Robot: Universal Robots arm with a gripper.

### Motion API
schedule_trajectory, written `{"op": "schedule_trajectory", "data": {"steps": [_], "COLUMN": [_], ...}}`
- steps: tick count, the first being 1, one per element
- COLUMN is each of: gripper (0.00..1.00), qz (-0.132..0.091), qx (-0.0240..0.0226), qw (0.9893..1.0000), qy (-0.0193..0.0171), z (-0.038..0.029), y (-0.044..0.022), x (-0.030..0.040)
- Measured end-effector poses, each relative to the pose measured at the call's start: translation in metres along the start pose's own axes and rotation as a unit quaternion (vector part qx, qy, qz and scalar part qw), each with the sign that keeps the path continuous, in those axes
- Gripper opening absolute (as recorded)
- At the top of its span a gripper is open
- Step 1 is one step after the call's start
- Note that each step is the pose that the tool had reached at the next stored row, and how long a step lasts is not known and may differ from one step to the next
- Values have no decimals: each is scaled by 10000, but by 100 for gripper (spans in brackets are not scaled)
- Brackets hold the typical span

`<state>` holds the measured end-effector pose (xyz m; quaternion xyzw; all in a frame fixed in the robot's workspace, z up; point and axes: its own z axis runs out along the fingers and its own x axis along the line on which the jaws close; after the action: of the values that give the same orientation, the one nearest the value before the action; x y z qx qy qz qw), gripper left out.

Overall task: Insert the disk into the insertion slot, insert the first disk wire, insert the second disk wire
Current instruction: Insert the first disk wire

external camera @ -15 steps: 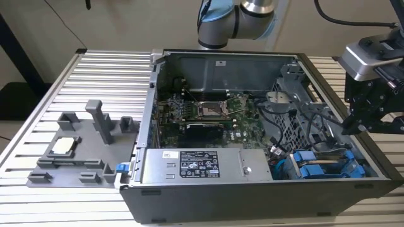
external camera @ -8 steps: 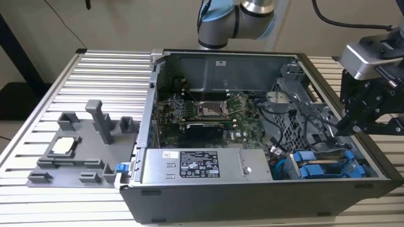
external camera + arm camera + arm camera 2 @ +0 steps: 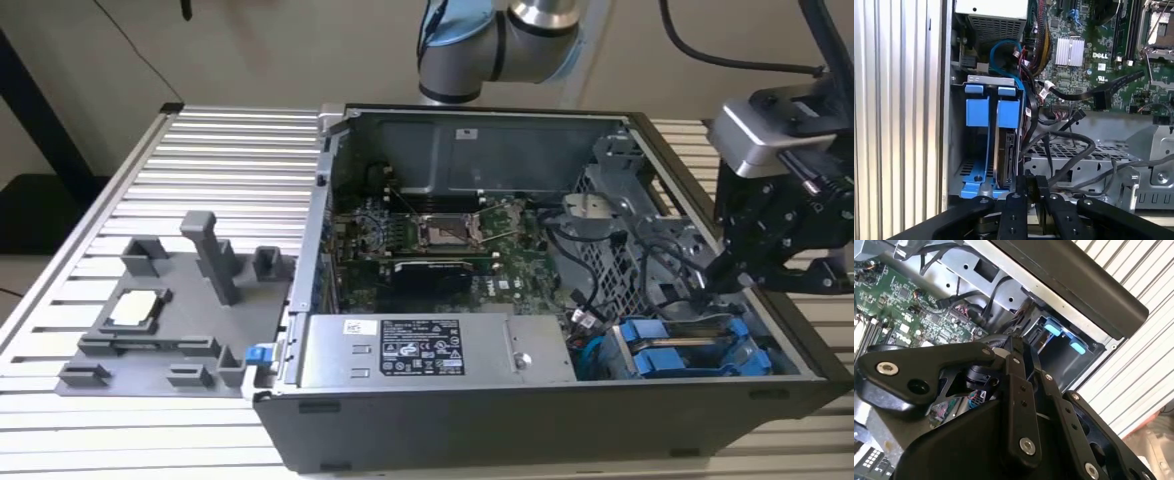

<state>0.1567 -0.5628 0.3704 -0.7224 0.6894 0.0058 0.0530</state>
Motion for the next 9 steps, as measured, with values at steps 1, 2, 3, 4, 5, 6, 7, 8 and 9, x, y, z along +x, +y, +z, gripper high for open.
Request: {"op": "schedule_trajectory", "data": {"steps": [1, 2, 3, 4, 5, 6, 7, 8, 9], "gripper": [19, 19, 19, 19, 19, 19, 19, 19, 19], "qz": [18, 22, 22, 22, 22, 22, 22, 22, 22], "qx": [1, 2, 3, 3, 3, 1, -1, -2, -3], "qw": [10000, 10000, 10000, 10000, 10000, 10000, 10000, 10000, 10000], "qy": [-3, -8, -13, -13, -15, -14, -7, 0, 2], "z": [5, 11, 14, 18, 24, 32, 39, 48, 59], "y": [1, 3, 4, 5, 6, 7, 8, 8, 9], "x": [9, 30, 54, 69, 73, 74, 75, 76, 77]}}
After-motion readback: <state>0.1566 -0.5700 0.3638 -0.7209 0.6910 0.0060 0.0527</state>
